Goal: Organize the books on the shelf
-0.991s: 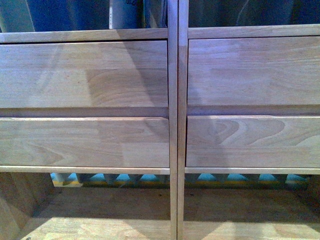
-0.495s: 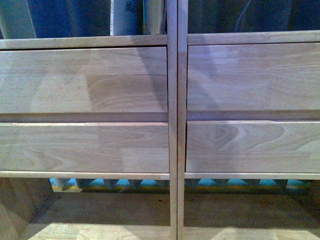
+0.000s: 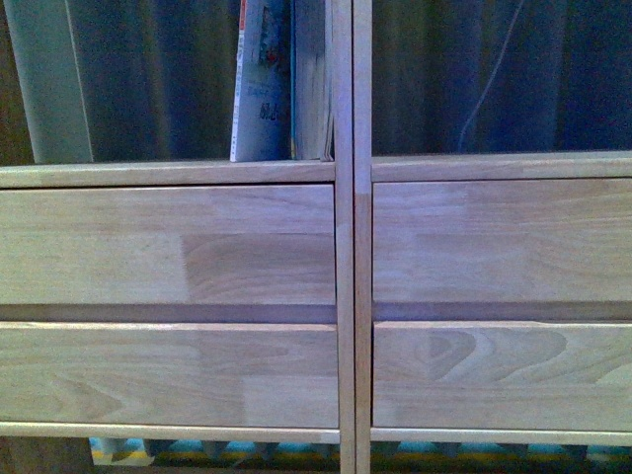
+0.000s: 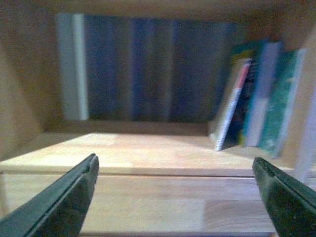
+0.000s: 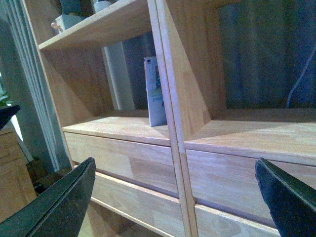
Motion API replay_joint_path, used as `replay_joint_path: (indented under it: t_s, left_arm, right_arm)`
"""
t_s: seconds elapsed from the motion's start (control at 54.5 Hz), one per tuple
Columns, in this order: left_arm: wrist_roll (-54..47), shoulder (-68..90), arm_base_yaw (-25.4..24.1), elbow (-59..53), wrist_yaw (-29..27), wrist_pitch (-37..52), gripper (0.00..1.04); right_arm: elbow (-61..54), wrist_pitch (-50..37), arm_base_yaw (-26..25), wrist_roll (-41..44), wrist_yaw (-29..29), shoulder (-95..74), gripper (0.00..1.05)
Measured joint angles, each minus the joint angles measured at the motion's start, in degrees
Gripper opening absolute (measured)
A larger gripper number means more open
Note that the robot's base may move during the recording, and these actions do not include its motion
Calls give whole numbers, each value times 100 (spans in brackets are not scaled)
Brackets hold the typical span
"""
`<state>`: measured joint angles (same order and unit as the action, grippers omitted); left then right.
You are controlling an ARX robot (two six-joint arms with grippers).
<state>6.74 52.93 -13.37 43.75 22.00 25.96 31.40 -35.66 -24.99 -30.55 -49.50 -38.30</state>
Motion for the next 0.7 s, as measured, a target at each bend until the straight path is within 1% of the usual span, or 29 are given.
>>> replay_joint_path:
  t_s: [0.018,0.037,0.073,0.092,0.11,0.128,0.147,0.183,0.202,0.239,0.257,0.275,0.312,0.33,0.385,0.404,0.459,0.477,0.532,0.55,0.587,0.606,0.624,0.661,0.679,0.697]
  left_arm:
    - [-76,-74,50,48,-354,-404,90]
    - [-173,-151,94,55,-588,-763,87]
    - [-271,-286,170,-22,-859,-1246,81]
    - [-323,-374,216,-122,-999,-1460,78]
    - [-376,-461,260,-251,-1093,-1565,74]
    - [-407,-498,280,-323,-1132,-1582,73]
    - [-444,-573,319,-476,-1178,-1582,69]
    - [-498,-699,387,-769,-1268,-1532,62]
    - [-507,-728,404,-839,-1287,-1510,60]
    - [-540,-852,463,-1117,-1351,-1405,53]
    - [-542,-885,479,-1182,-1364,-1377,51]
    - [-551,-951,507,-1311,-1399,-1325,48]
    - [-566,-1084,555,-1541,-1460,-1228,41]
    - [-566,-1119,566,-1596,-1478,-1204,39]
    - [-586,-1309,643,-1893,-1534,-1080,28]
    - [-586,-1340,656,-1941,-1545,-1062,26]
    - [-590,-1506,732,-2212,-1611,-966,16]
    - [-592,-1530,743,-2251,-1613,-951,14]
    - [-601,-1681,811,-2494,-1683,-885,3]
    - [-599,-1707,850,-2529,-1740,-879,2]
    - [-608,-1810,1038,-2673,-2072,-855,3]
    - [-610,-1858,1123,-2739,-2133,-841,3]
    - [-608,-1884,1158,-2771,-2149,-831,3]
    - [-614,-1987,1259,-2892,-2149,-811,3]
    - [-616,-2033,1294,-2944,-2146,-798,3]
    - [-616,-2076,1309,-3001,-2140,-787,3]
  right_arm:
    - [0,0,0,0,0,0,98]
    - [2,0,0,0,-2,0,98]
    - [2,0,2,0,-2,0,98]
    - [17,118,39,127,136,28,97]
    - [98,520,136,295,546,101,94]
    - [149,791,197,446,802,133,92]
    - [254,1333,328,697,1316,212,89]
    - [334,2256,562,1244,2151,393,83]
    - [328,2459,616,1311,2245,444,81]
    - [190,3102,802,1867,2892,623,74]
    - [138,3220,841,1921,2948,669,73]
    - [20,3368,918,2149,3193,752,69]
    - [-236,3440,1058,2426,3453,916,62]
    - [-293,3438,1086,2474,3501,949,61]
    - [-601,3370,1244,2686,3735,1119,50]
    - [-651,3355,1266,2728,3773,1143,48]
    - [-940,3270,1399,2841,3919,1287,38]
    - [-984,3257,1423,2855,3936,1311,36]
    - [-1233,3185,1552,2905,4035,1469,26]
    - [-1270,3171,1572,2911,4052,1493,24]
    - [-1408,3123,1648,2931,4118,1604,17]
    - [-1467,3106,1683,2940,4151,1652,14]
    - [-1497,3097,1698,2942,4166,1676,12]
    - [-1611,3062,1768,2964,4258,1759,5]
    - [-1666,3053,1860,2981,4422,1801,2]
    - [-1725,3045,1993,2994,4625,1840,3]
